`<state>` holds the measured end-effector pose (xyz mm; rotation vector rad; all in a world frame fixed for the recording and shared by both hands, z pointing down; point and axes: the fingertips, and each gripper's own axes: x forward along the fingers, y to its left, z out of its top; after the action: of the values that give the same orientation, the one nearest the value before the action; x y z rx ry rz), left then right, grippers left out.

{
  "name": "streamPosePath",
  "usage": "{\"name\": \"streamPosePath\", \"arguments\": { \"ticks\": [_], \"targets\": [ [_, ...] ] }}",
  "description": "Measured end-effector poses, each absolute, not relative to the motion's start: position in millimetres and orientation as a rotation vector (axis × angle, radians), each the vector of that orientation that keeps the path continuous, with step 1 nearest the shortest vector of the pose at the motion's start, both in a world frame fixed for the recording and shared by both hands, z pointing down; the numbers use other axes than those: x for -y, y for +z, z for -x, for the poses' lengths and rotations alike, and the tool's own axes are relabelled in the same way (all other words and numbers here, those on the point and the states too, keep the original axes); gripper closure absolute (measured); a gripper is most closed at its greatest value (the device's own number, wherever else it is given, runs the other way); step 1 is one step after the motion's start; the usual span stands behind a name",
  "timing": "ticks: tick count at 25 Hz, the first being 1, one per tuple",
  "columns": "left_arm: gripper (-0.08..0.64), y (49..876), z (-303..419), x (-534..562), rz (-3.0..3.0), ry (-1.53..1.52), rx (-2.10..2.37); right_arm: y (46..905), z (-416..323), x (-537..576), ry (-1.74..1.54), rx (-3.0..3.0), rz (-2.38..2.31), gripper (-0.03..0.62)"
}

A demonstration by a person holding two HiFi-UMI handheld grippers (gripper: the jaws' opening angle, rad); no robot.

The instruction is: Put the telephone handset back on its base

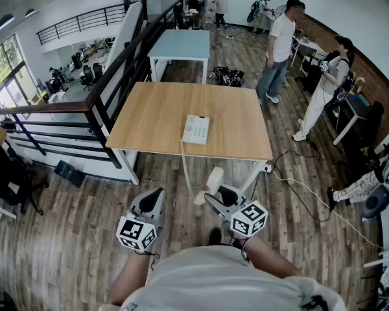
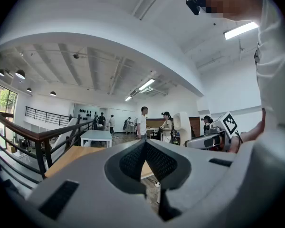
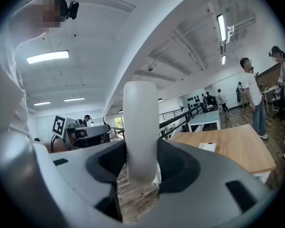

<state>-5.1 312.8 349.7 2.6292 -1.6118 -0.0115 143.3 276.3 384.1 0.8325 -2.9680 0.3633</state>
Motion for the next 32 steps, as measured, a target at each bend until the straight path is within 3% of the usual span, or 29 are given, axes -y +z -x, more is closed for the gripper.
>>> {"name": "streamPosePath", "arguments": {
  "ticks": [19, 32],
  "targets": [
    [0.554, 359.0, -13.8, -252.5, -2.586, 0.023, 1.658, 395.4, -162.4, -214.1, 0.468, 3.006, -0.772, 0.382],
    [0.554, 363.0, -87.0, -136.7, -2.583, 0.059, 1.631, 403.8, -214.7, -108.3, 0.526, 3.008, -0.686, 0.382]
  ]
}}
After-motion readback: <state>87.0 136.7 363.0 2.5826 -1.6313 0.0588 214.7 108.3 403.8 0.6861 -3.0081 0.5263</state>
